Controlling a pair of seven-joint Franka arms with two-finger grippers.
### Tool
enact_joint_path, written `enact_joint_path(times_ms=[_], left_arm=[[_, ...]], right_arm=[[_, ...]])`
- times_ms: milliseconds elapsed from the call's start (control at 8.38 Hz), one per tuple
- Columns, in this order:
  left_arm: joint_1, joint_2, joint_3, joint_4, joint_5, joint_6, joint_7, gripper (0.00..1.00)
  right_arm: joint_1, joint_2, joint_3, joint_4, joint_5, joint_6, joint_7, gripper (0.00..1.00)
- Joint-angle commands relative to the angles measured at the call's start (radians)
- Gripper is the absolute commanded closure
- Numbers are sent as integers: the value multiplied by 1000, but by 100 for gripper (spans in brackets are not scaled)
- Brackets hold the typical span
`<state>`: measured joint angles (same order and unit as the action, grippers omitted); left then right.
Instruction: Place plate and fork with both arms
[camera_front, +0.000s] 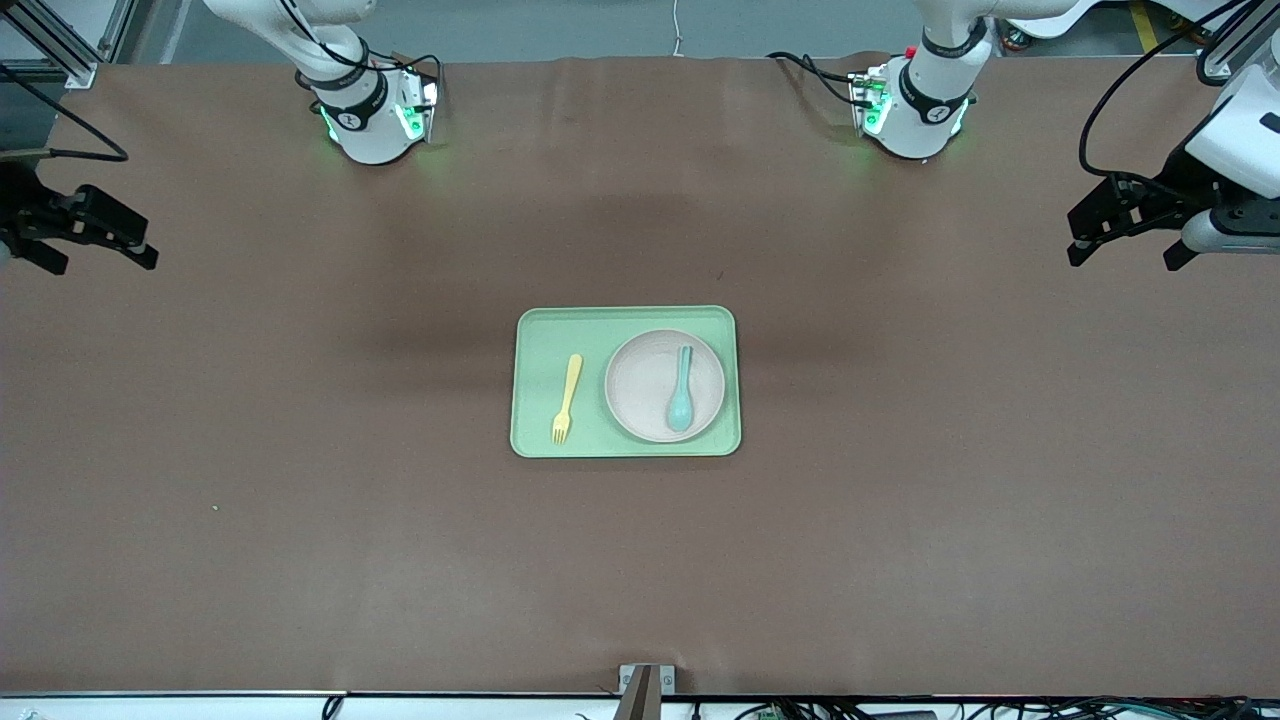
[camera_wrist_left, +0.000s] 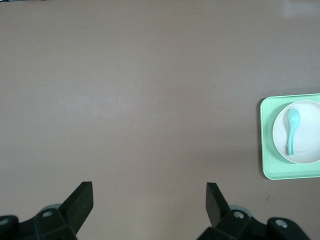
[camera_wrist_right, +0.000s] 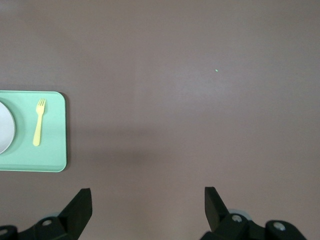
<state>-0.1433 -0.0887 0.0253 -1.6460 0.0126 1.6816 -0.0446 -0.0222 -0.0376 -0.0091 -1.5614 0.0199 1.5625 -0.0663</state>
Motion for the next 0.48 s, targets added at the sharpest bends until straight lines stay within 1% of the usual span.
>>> enact_joint_path(times_ms=[0, 119, 358], left_arm=[[1, 0, -2, 18, -10, -23, -9, 1], [1, 0, -2, 18, -11, -23, -8, 1], [4, 0, -2, 18, -11, -23, -8, 1]], right_arm=[[-12, -10, 12, 3, -20, -9, -10, 1], [-12, -10, 12, 3, -21, -39, -9, 1], [-21, -10, 11, 12, -21, -48, -15, 1]])
